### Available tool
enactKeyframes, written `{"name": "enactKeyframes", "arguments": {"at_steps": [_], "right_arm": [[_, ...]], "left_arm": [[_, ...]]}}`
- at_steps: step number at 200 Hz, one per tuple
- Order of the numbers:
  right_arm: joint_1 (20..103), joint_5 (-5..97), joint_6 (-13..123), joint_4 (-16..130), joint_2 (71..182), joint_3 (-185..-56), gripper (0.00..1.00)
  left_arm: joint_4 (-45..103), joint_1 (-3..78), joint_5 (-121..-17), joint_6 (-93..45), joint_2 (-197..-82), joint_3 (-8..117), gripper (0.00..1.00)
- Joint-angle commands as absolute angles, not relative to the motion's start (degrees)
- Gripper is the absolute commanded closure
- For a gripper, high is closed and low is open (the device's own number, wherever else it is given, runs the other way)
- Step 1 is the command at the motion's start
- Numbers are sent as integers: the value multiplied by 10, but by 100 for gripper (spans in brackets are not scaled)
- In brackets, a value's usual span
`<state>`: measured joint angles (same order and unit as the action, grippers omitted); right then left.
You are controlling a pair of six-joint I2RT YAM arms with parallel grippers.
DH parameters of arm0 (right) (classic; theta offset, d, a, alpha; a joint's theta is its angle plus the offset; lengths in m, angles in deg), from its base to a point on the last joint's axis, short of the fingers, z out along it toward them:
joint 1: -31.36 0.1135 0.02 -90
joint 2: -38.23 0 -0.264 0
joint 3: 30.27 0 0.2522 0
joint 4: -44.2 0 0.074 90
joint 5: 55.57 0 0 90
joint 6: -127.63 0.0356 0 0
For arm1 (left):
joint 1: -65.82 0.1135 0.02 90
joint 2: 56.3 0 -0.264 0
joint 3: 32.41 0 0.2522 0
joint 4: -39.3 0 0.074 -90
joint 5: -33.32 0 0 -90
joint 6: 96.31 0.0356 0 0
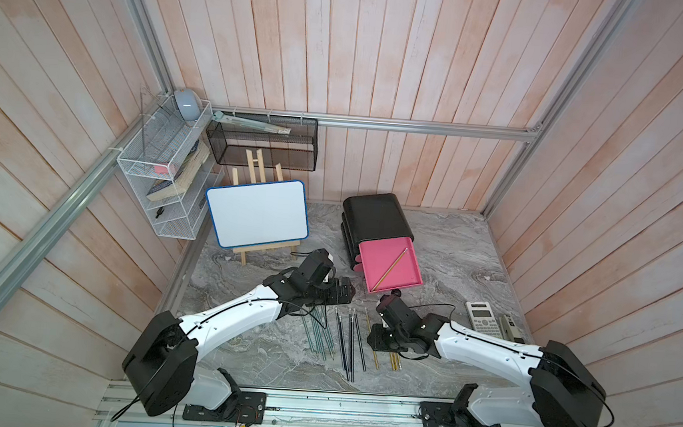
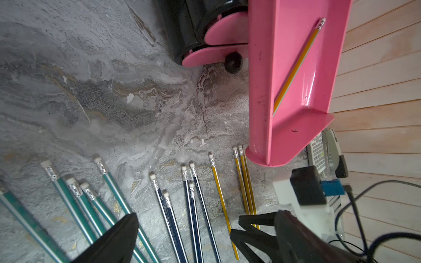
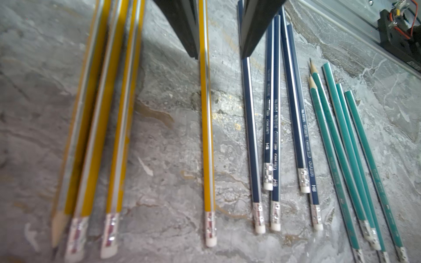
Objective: Please place the pencils in the drawer according to their color
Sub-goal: Pick up the pencil from the center of the board.
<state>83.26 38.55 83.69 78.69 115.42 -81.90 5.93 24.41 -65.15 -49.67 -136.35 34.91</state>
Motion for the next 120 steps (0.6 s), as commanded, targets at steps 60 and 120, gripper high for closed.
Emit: {"name": "enactKeyframes", "arguments": {"at_steps": [60,120], "right_arm": [[864,311,799,853,1231,-873,70],[877,294,788,864,1268,-883,74]], "left_arm": [[86,257,-651,-511,-1338,325,0],[90,261,-655,-510,-1333,321,0]]}}
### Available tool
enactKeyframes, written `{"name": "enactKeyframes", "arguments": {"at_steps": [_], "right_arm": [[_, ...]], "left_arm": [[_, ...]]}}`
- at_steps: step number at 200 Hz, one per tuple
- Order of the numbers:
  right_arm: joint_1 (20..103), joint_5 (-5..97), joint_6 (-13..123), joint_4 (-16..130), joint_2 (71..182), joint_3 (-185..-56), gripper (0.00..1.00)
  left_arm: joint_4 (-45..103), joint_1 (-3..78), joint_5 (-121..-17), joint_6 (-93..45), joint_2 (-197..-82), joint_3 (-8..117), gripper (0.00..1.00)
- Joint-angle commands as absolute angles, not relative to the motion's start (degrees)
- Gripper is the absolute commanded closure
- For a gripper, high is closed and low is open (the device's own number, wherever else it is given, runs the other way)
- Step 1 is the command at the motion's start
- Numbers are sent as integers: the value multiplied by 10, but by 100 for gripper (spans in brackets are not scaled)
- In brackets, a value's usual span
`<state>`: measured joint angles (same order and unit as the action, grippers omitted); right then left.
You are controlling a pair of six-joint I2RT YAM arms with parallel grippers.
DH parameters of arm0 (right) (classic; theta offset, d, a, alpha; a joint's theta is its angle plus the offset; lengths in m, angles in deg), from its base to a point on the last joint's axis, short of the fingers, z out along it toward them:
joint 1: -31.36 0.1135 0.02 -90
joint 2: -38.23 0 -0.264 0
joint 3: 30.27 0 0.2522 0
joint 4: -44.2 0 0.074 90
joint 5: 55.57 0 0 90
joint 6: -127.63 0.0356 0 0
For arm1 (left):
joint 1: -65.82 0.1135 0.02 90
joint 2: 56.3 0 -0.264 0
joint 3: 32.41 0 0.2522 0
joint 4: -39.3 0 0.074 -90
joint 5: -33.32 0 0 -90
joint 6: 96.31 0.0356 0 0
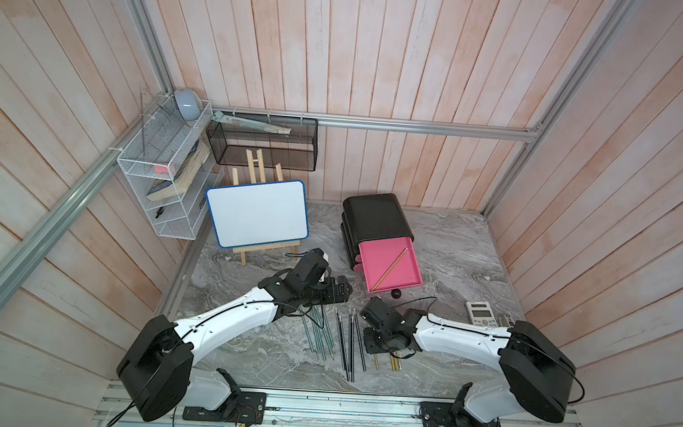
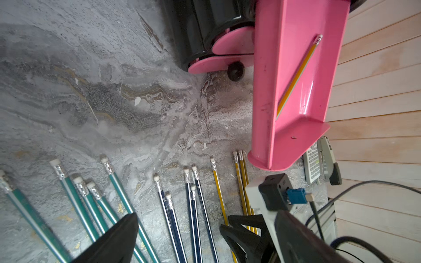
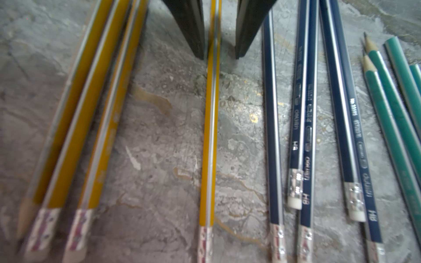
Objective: Please place the pencils in the drawer according to their color
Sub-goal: Pick up the pencil from the center of the board.
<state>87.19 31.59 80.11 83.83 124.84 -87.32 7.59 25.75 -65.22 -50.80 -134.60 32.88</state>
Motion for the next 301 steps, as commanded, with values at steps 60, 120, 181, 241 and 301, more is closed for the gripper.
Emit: {"name": "enactKeyframes", "arguments": {"at_steps": [60,120,181,241,301], "right_arm": [[888,281,785,871,1293,-887,82],[892,291,788,866,1301,-885,100],[892,302,795,873,1242,-882,100],[892,342,784,885,1170,-896,100],[892,403,770,860,1140,-939,100]], "left_arm": [[93,264,-656,-509,-1331,320,0],[89,266,-659,-507,-1329,321,0],[87,267,-663,-505,-1333,329,0],[78,268,-656,-503,-1339,350,0],[59,299,-645,-517,-1329,377,1]]}}
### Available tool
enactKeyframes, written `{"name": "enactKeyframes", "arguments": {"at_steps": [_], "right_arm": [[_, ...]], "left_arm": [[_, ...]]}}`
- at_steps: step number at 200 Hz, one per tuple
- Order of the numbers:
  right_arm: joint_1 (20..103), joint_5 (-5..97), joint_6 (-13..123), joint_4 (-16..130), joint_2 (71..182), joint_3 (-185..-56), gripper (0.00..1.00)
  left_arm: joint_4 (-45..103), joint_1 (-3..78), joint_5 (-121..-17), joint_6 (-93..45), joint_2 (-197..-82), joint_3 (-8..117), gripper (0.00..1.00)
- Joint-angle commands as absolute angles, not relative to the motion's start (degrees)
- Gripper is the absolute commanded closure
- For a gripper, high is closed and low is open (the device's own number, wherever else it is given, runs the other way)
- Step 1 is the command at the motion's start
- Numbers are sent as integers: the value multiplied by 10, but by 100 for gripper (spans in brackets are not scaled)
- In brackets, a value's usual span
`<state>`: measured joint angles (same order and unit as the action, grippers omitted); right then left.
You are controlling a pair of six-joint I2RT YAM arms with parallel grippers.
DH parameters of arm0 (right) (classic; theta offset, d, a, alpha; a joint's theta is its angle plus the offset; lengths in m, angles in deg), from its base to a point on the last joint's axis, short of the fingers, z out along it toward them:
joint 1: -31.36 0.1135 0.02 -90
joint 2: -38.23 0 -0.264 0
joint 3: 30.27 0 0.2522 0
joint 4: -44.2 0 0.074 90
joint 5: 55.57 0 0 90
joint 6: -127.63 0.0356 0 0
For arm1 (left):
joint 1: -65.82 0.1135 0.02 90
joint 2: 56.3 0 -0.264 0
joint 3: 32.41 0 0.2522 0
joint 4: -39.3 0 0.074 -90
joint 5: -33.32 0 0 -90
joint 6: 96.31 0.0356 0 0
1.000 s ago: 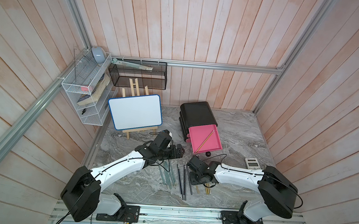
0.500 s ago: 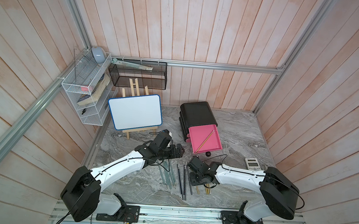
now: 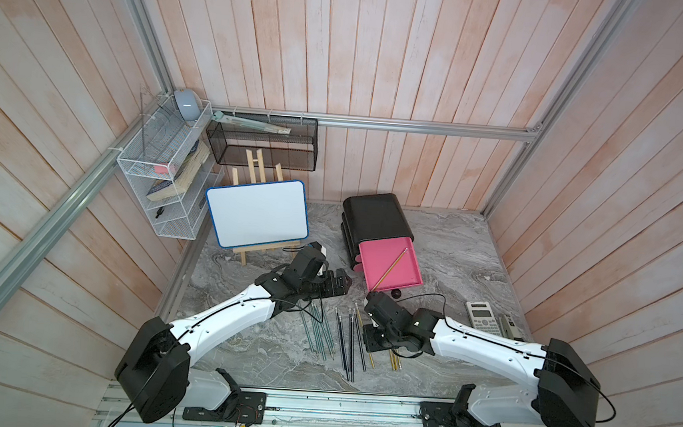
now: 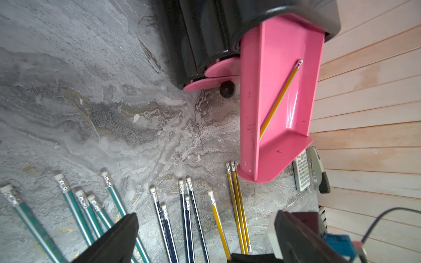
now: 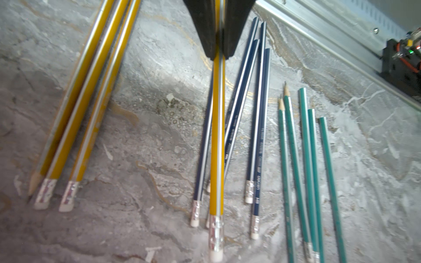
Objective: Please place the pencils in the drawer according to their color
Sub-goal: Pick up the pencil from the center of the board, then place the pencil in the drawer.
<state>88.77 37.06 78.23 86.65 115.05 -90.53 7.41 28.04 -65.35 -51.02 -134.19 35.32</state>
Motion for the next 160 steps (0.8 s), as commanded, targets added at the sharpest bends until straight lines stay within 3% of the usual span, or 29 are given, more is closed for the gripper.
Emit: {"name": "enactKeyframes", "arguments": {"at_steps": [1,66,160], "right_arm": [[891,404,770,860,1140,-940,100],[866,445,783,811,1137,-1006,100],[673,543,887,653,1097,-976,100]], "left_arm": [[59,300,-645,-518,-1329,377,1],[35,343,-639,-506,-1304,412,0],[21,341,-661,-468,-1323,462,0]]}}
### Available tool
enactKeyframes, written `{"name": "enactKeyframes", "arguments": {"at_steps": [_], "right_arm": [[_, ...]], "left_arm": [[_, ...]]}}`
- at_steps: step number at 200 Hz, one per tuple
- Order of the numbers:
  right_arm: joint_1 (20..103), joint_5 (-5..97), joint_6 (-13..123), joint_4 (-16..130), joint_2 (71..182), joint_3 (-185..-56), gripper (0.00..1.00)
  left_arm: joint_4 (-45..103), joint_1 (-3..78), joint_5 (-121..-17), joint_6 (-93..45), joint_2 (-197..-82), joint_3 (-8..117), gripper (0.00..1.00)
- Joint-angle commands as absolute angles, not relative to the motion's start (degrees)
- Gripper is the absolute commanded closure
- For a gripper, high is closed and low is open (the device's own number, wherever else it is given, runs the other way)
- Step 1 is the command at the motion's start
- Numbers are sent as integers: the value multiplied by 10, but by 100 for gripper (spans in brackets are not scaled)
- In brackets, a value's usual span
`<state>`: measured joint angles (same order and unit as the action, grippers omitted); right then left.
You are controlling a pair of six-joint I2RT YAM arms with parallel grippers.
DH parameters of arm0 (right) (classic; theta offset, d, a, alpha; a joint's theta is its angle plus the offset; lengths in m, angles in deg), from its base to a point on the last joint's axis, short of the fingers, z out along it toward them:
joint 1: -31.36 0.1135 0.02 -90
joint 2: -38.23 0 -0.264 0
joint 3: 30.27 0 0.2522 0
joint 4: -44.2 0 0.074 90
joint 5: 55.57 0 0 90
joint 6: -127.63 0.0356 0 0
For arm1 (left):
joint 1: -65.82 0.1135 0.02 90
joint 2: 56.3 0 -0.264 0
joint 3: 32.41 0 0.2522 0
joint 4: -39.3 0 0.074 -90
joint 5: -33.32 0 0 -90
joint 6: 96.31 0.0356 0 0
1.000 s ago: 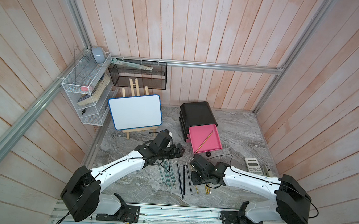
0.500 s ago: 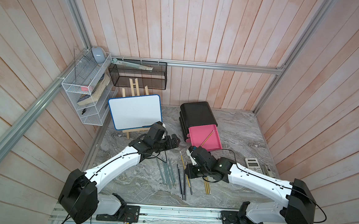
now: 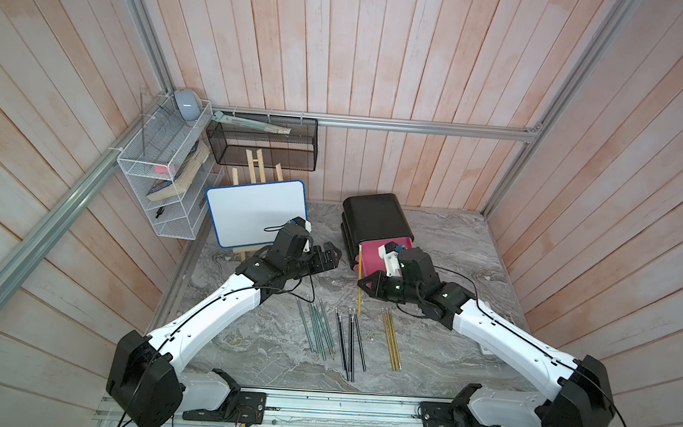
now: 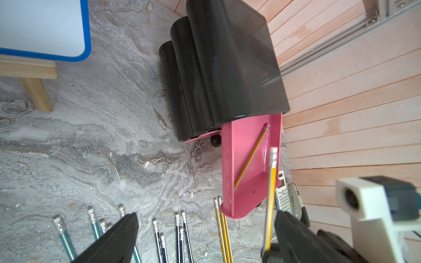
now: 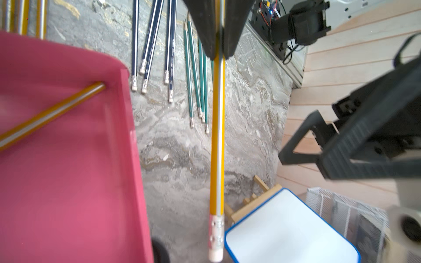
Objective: Please place the pencils in the drawer according to their color
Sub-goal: Place the pencil in the drawer.
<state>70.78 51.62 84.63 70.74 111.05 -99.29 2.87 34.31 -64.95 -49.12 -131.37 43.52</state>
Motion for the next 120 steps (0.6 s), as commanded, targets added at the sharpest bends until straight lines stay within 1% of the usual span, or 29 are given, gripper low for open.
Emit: {"name": "enactKeyframes", "arguments": {"at_steps": [1,69,120], "right_arm": [[671,543,888,651,1096,-976,100],[577,560,965,573,1076,-907,100],[556,567,997,533,1082,-869,100]], "left_arm": [[20,341,-661,-468,-1323,463,0],[9,297,-666,-445,-1380,516,0],[18,282,-667,-450,-1396,524,0]]}}
